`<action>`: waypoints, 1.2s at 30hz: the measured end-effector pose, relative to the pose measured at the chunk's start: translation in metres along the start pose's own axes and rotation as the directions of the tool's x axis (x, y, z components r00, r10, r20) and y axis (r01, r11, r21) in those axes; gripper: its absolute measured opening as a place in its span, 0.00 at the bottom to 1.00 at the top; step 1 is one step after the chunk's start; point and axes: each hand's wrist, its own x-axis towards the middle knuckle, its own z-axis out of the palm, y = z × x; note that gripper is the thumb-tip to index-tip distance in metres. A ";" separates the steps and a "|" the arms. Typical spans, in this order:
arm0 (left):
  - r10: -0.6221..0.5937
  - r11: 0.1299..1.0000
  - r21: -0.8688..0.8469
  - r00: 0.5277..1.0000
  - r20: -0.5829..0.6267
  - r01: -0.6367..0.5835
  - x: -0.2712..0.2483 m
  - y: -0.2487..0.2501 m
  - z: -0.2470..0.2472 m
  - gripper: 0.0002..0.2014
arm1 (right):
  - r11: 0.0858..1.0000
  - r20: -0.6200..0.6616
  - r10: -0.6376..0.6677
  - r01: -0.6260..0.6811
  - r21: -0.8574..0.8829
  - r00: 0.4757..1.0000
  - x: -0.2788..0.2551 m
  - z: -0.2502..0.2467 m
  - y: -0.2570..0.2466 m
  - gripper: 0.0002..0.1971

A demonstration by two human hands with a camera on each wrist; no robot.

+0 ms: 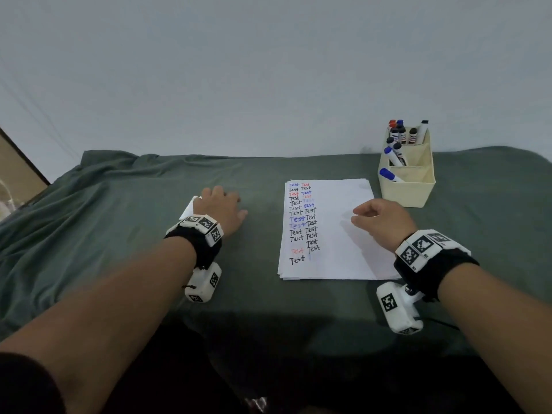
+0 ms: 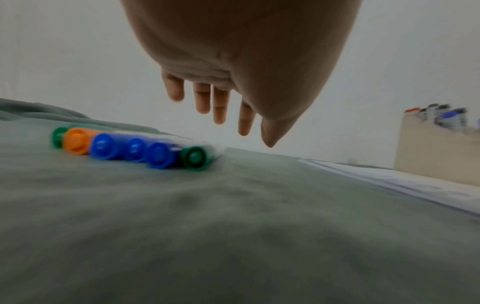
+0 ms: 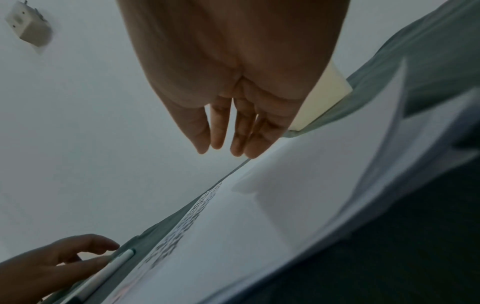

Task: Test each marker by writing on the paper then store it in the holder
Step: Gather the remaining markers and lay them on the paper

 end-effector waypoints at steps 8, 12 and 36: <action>0.075 0.846 -0.517 0.933 0.351 0.126 -0.024 0.075 -0.030 0.27 | 0.938 0.012 0.184 -0.172 -0.301 0.983 -0.001 -0.010 0.001 0.25; 0.089 0.668 -0.666 0.854 0.513 0.331 -0.036 0.087 -0.025 0.30 | 0.890 0.040 0.246 -0.209 -0.405 0.969 -0.007 -0.013 0.002 0.29; 0.033 0.341 -0.653 0.686 0.727 0.676 -0.045 0.107 -0.031 0.18 | 0.890 0.133 0.434 -0.401 -0.216 0.891 -0.009 -0.023 -0.006 0.16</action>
